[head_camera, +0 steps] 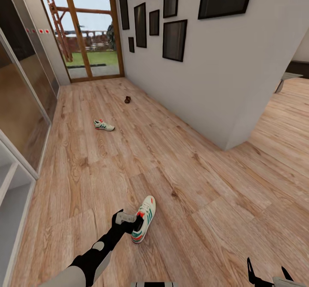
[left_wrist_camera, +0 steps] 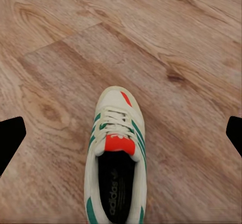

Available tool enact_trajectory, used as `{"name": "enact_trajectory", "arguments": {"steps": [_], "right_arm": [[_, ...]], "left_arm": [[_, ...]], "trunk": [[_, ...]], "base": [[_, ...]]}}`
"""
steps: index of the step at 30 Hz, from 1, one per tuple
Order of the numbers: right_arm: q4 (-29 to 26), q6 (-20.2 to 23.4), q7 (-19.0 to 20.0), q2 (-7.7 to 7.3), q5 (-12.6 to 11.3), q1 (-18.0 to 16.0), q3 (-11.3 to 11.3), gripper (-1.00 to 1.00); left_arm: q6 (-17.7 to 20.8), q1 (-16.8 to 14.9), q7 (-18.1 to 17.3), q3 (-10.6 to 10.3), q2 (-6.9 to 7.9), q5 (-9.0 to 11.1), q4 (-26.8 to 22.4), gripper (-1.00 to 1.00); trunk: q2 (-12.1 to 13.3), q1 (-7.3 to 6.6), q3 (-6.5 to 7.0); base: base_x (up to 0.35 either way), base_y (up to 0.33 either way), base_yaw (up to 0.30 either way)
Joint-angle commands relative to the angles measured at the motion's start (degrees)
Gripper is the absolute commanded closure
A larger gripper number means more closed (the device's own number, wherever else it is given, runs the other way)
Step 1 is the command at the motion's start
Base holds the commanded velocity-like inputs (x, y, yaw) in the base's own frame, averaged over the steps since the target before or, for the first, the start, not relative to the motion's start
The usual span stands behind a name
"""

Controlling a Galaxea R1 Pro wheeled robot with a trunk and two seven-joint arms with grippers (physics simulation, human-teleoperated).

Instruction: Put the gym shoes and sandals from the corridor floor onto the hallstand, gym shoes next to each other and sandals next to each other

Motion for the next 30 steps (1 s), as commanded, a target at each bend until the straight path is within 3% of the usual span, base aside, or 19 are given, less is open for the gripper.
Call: {"name": "enact_trajectory", "arguments": {"steps": [1, 23, 30], "right_arm": [[-0.04, -0.11, -0.16, -0.03, -0.16, 0.01, 0.07, -1.0], [-0.02, -0.07, -0.14, -0.04, -0.22, -0.01, -0.01, -1.0], [0.46, 1.59, -0.21, -0.06, -0.31, -3.03, -0.51, -1.0]], "left_arm": [[-0.17, -0.04, -0.16, -0.07, -0.02, 0.16, 0.11, -1.0], [-0.16, -0.03, -0.16, -0.1, -0.06, 0.15, 0.34, -1.0], [-0.17, -0.03, -0.16, -0.08, -0.06, 0.15, 0.34, -1.0]], "trunk": [[-0.02, -0.01, -0.11], [-0.02, -0.01, -2.01], [-0.02, -0.01, -2.63]], "base": [[0.0, 0.0, 0.0], [0.0, 0.0, 0.0], [0.0, 0.0, 0.0]]}}
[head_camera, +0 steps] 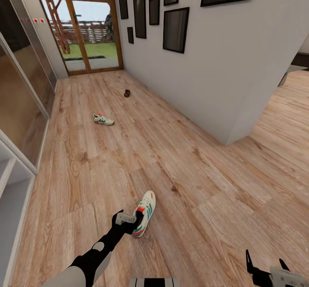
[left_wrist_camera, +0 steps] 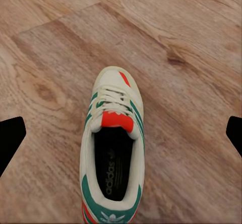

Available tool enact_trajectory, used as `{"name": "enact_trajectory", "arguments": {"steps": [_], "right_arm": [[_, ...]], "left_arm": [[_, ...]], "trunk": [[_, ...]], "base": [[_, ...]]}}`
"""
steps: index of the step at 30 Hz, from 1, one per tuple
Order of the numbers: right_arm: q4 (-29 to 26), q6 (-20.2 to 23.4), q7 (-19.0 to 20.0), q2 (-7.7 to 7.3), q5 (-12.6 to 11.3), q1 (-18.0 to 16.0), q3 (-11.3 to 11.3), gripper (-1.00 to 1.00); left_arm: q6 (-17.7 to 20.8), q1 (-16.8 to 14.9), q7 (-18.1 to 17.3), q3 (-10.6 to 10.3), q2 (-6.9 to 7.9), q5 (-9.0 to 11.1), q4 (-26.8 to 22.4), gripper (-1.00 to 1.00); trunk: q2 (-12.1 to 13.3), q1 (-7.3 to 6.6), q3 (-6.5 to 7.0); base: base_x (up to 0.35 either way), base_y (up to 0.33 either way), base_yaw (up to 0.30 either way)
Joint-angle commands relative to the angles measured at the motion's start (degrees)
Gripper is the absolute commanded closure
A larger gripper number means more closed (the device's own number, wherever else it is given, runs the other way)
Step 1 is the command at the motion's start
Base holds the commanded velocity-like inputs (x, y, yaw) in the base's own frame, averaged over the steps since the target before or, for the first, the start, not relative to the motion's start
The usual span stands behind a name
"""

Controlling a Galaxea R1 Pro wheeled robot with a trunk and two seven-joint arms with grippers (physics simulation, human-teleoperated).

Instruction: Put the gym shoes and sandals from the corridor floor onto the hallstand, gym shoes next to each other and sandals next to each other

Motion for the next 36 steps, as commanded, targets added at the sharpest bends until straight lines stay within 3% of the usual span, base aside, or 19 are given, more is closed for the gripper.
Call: {"name": "enact_trajectory", "arguments": {"steps": [1, 4, 5, 12, 15, 18, 25, 36], "right_arm": [[-0.04, -0.09, -0.16, -0.03, -0.18, -0.01, 0.06, -1.0], [-2.06, 4.56, -0.36, -0.29, -0.16, -3.08, -0.81, -1.0], [-5.02, 11.48, -0.38, -0.61, -0.15, -7.16, -2.2, -1.0], [-8.38, 18.44, 0.01, -0.67, -0.17, -11.62, -4.62, -1.0], [-9.16, 18.38, 0.13, -0.54, -0.1, -12.03, -4.9, -1.0], [-11.3, 17.92, 0.32, -0.47, -0.12, -11.48, -5.23, -1.0], [-19.92, 17.18, 0.59, -0.23, -0.42, -4.29, -6.87, -1.0], [-21.97, 16.95, 0.74, -0.15, -0.7, -1.67, -7.37, -1.0]], "left_arm": [[-0.17, -0.04, -0.16, -0.06, 0.0, 0.16, 0.07, -1.0], [-0.17, -0.04, -0.16, -0.06, 0.01, 0.16, 0.07, -1.0], [-0.17, -0.04, -0.16, -0.06, 0.01, 0.16, 0.07, -1.0], [-0.17, -0.04, -0.16, 0.0, 0.06, 0.16, 0.07, -1.0], [-0.17, -0.04, -0.16, 0.01, 0.07, 0.11, 0.07, -1.0], [-0.17, -0.04, -0.16, -0.02, 0.04, 0.05, 0.07, -1.0], [-0.16, -0.04, -0.16, -0.05, 0.03, 0.0, 0.07, -1.0], [-0.12, -0.04, -0.16, -0.06, 0.0, -0.06, 0.07, -1.0]], "trunk": [[-0.02, -0.01, -0.13], [-0.02, -0.01, -0.4], [-0.02, -0.01, -0.49], [-0.02, -0.01, -1.11], [-0.02, -0.01, -1.38], [-0.02, -0.01, -1.64], [-0.02, -0.01, -2.27], [-0.02, -0.01, -3.25]], "base": [[0.0, 0.0, 0.0], [0.0, 0.0, 0.0], [0.0, 0.0, 0.0], [0.0, 0.0, 0.0], [0.0, 0.0, 0.0], [0.0, 0.0, 0.0], [0.0, 0.0, 0.0], [0.0, 0.0, 0.0]]}}
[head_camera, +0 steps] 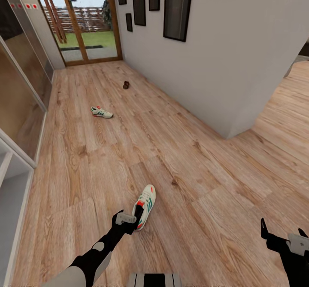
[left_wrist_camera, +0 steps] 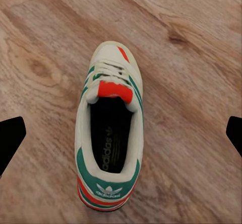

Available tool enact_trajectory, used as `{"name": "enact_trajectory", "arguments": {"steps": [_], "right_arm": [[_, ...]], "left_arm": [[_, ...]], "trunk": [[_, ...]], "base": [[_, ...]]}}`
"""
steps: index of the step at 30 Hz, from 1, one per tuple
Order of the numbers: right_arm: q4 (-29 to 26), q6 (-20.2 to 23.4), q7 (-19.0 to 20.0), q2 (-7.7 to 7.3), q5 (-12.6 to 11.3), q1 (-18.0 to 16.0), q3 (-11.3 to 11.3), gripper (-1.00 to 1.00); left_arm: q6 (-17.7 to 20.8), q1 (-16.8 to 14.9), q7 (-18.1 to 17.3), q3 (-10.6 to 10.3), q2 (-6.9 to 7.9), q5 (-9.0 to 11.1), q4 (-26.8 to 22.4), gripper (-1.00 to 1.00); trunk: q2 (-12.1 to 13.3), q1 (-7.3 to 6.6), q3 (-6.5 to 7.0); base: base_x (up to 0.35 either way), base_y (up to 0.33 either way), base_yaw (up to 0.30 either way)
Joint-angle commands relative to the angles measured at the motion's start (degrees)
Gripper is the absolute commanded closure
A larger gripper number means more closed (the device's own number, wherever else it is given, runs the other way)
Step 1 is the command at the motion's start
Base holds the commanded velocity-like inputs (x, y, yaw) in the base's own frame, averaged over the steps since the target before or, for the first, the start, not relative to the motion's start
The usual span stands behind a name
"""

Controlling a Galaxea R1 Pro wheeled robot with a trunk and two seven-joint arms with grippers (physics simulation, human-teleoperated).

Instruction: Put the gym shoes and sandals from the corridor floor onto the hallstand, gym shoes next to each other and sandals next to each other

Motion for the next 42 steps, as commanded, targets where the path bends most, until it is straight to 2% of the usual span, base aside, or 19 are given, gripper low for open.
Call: {"name": "enact_trajectory", "arguments": {"steps": [1, 14, 19, 42], "right_arm": [[-0.06, -0.18, -0.18, -0.02, -0.23, 0.1, 0.1, -1.0], [0.57, -0.18, -0.19, 0.02, -0.27, 0.1, 0.52, -1.0], [0.92, -0.2, -0.29, 0.03, -0.16, 0.03, 1.79, -1.0], [2.01, -0.29, -0.46, 0.03, -0.1, -0.06, 2.26, -1.0]], "left_arm": [[-0.18, -0.04, -0.15, -0.06, -0.01, 0.15, 0.07, -1.0], [-0.2, -0.04, -0.15, 0.1, 0.28, 0.19, 0.07, -1.0], [-0.22, -0.04, -0.15, 0.15, 0.33, 0.19, 0.04, -1.0], [-1.25, -0.04, -0.15, 0.05, 0.27, 0.11, 0.03, -1.0]], "trunk": [[-0.01, -0.01, -0.12], [-0.01, -0.01, -1.23], [-0.01, -0.01, -1.36], [-0.01, -0.01, -2.04]], "base": [[0.0, 0.0, 0.0], [0.0, 0.0, 0.0], [0.0, 0.0, 0.0], [0.0, 0.0, 0.0]]}}
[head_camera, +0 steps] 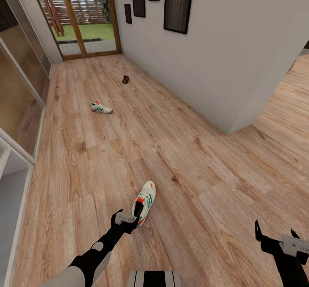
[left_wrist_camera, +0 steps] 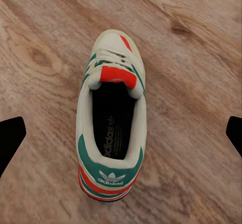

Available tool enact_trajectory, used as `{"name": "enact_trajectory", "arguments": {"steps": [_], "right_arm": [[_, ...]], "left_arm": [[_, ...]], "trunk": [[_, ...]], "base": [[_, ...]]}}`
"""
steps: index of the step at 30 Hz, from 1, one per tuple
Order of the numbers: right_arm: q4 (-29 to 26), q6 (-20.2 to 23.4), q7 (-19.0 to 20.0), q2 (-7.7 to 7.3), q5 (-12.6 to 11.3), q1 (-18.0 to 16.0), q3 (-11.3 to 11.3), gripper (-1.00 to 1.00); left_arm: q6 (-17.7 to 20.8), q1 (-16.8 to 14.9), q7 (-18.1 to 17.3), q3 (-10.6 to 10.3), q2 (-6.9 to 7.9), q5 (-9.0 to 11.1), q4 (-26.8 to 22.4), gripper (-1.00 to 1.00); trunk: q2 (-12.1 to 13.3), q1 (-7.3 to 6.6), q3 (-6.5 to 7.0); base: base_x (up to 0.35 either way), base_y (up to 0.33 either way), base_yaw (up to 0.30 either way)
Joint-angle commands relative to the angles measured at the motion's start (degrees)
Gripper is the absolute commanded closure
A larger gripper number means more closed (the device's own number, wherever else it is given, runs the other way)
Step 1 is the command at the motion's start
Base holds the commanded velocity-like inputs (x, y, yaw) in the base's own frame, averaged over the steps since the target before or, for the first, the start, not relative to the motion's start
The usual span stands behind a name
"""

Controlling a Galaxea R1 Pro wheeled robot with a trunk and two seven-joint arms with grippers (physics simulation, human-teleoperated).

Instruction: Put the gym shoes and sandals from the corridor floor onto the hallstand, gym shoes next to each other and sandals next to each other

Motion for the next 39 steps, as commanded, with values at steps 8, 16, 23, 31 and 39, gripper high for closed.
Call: {"name": "enact_trajectory", "arguments": {"steps": [8, 16, 23, 31, 39], "right_arm": [[1.76, -0.2, -0.22, -0.03, -0.2, -0.71, 0.06, -1.0], [2.44, -0.22, -0.23, -0.06, -0.2, -0.99, 0.06, -1.0], [2.54, -0.23, -0.23, -0.06, -0.2, -1.03, 0.06, -1.0], [2.59, -0.23, -0.23, -0.05, -0.2, -1.04, 0.06, -1.0], [2.61, -0.22, -0.23, -0.05, -0.18, -1.05, 0.06, -1.0]], "left_arm": [[-0.39, -0.04, -0.16, -0.06, -0.06, 0.13, 0.06, -1.0], [-0.45, -0.04, -0.16, -0.07, -0.07, 0.13, 0.09, -1.0], [-0.46, -0.04, -0.16, -0.07, -0.08, 0.13, 0.07, -1.0], [-0.46, -0.04, -0.16, -0.07, -0.1, 0.13, 0.06, -1.0], [-0.47, -0.04, -0.16, -0.07, -0.06, 0.13, 0.07, -1.0]], "trunk": [[-0.01, -0.01, -0.06], [-0.01, -0.01, -0.07], [-0.01, -0.01, -0.07], [-0.01, -0.01, -0.07], [-0.01, -0.01, -0.07]], "base": [[0.0, 0.0, 0.0], [0.041, 0.0, 0.0], [0.134, 0.0, 0.0], [0.051, 0.0, 0.0], [0.017, 0.0, 0.0]]}}
